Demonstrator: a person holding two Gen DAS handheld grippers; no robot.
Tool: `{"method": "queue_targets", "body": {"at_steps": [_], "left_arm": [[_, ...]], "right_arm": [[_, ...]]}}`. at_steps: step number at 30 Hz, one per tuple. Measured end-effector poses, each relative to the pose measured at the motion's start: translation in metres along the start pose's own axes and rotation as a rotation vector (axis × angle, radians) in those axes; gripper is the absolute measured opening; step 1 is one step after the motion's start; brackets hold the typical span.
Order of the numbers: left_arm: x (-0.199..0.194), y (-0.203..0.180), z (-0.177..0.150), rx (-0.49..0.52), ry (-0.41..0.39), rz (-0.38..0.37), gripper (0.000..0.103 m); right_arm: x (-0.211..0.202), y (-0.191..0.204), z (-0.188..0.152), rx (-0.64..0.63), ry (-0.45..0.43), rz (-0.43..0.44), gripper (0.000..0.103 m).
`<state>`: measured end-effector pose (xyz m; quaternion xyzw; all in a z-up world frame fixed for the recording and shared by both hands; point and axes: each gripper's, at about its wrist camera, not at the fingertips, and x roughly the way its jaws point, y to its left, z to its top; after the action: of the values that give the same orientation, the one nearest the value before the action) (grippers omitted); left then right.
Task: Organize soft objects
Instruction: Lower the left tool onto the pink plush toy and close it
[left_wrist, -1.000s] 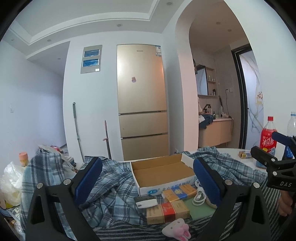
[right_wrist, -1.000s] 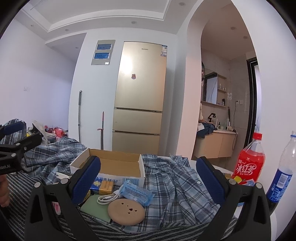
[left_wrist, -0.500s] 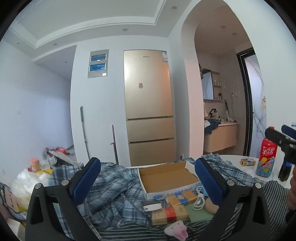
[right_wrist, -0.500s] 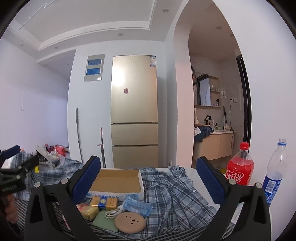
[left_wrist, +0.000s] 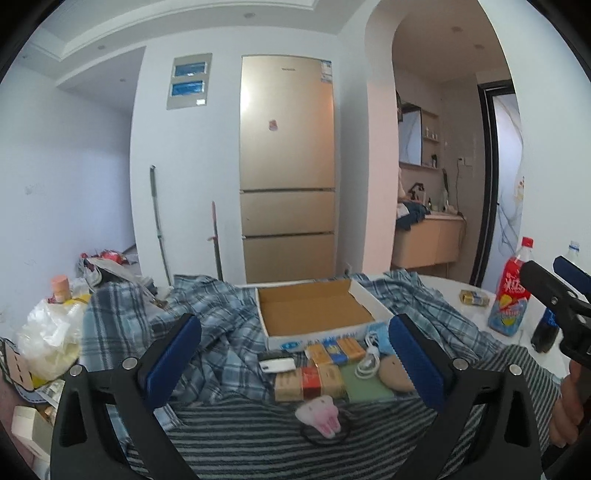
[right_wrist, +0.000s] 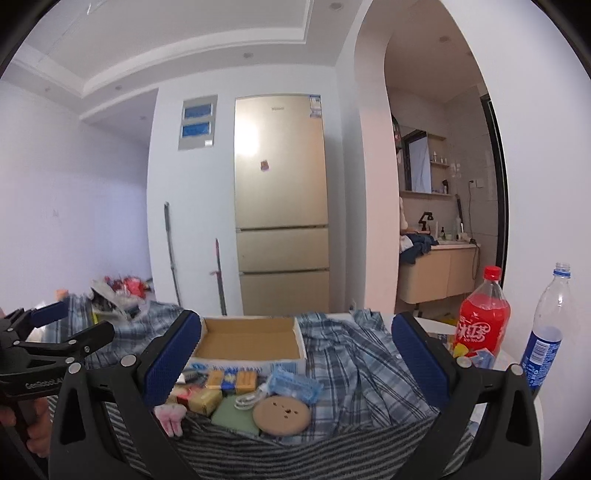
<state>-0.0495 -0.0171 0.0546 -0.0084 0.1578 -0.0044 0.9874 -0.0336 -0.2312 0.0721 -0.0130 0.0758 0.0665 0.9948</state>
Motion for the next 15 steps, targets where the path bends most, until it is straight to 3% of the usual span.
{"method": "queue_targets", "body": {"at_steps": [8,15], "left_arm": [[0.030,-0.002,-0.009,0.018,0.106,-0.003,0.098],[0.069,-0.002,-0.032,0.014,0.264,-0.035,0.095]], "right_arm": [[0.022,-0.005,-0.008,0.004,0.064,-0.019,0.103],[0.044,0.001,-0.022,-0.020,0.156,-0.004,0.103]]}}
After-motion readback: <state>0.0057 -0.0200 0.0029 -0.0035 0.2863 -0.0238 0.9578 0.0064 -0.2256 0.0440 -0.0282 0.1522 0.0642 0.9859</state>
